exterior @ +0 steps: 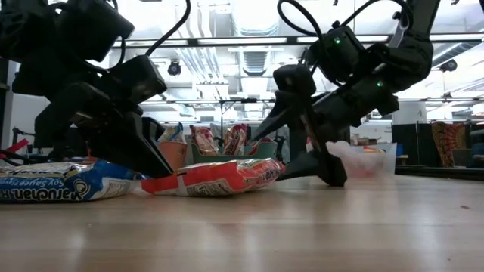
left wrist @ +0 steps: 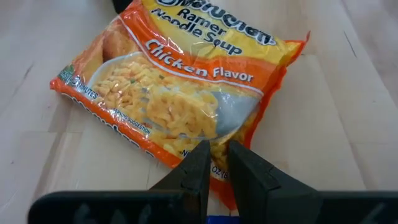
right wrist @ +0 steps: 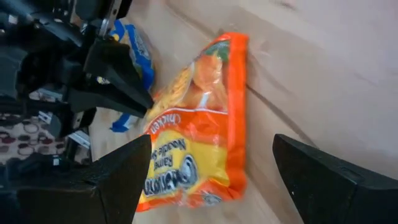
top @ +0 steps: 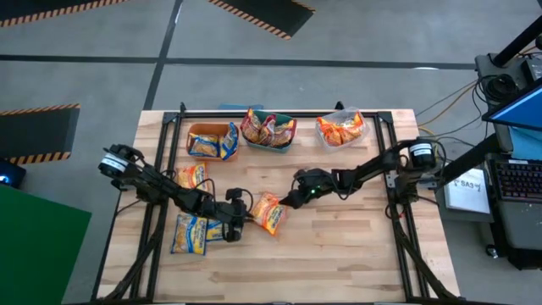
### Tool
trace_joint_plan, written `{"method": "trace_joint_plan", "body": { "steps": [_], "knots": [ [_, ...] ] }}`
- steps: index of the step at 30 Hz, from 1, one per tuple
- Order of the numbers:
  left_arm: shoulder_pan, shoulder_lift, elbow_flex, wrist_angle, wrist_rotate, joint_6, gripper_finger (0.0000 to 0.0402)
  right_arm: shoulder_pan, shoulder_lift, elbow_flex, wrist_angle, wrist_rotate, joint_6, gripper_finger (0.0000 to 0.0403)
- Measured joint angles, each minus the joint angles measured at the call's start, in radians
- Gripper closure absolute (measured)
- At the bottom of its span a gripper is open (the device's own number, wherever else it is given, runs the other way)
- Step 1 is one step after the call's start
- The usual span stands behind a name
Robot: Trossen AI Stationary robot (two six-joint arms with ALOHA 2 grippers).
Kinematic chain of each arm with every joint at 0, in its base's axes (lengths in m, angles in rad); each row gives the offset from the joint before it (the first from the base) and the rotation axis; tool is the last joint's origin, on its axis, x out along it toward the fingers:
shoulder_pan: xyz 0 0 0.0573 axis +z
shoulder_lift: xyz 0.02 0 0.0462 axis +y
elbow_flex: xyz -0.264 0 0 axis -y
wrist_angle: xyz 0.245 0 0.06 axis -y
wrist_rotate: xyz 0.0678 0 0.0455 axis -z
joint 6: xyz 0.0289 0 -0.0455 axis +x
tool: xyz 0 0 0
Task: Sort Maruchan noodles
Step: Put the orange noodle pack into the transparent bin
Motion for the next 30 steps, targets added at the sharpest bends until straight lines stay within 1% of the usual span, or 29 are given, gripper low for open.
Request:
{"method": "trace_joint_plan", "body": {
  "steps": [4, 6, 13, 17, 21, 26, 30],
  "knots": [
    [0.000, 0.000, 0.002, -0.002, -0.001, -0.004, 0.0362, 0.005, 0.015, 0.036, -0.018, -0.014, -0.014, 0.0082],
    [0.000, 0.000, 0.001, -0.001, -0.002, -0.007, 0.0362, 0.008, 0.024, 0.058, -0.025, -0.039, -0.018, 0.0085],
    [0.000, 0.000, 0.000, -0.001, -0.014, -0.012, 0.0362, 0.025, 0.088, 0.126, -0.018, -0.085, -0.031, 0.0089],
    [0.000, 0.001, 0.000, -0.001, -0.016, -0.013, 0.0362, 0.026, 0.109, 0.149, -0.019, -0.089, -0.041, 0.0102],
    [0.000, 0.001, 0.000, -0.001, -0.016, -0.013, 0.0362, 0.027, 0.111, 0.157, -0.018, -0.089, -0.048, 0.0137],
    [0.000, 0.001, 0.000, 0.000, -0.018, -0.015, 0.0362, 0.027, 0.117, 0.164, -0.018, -0.087, -0.072, 0.0205],
    [0.000, 0.002, 0.000, 0.000, -0.021, -0.015, 0.0362, 0.029, 0.117, 0.164, -0.018, -0.055, -0.093, 0.0253]
  ]
}}
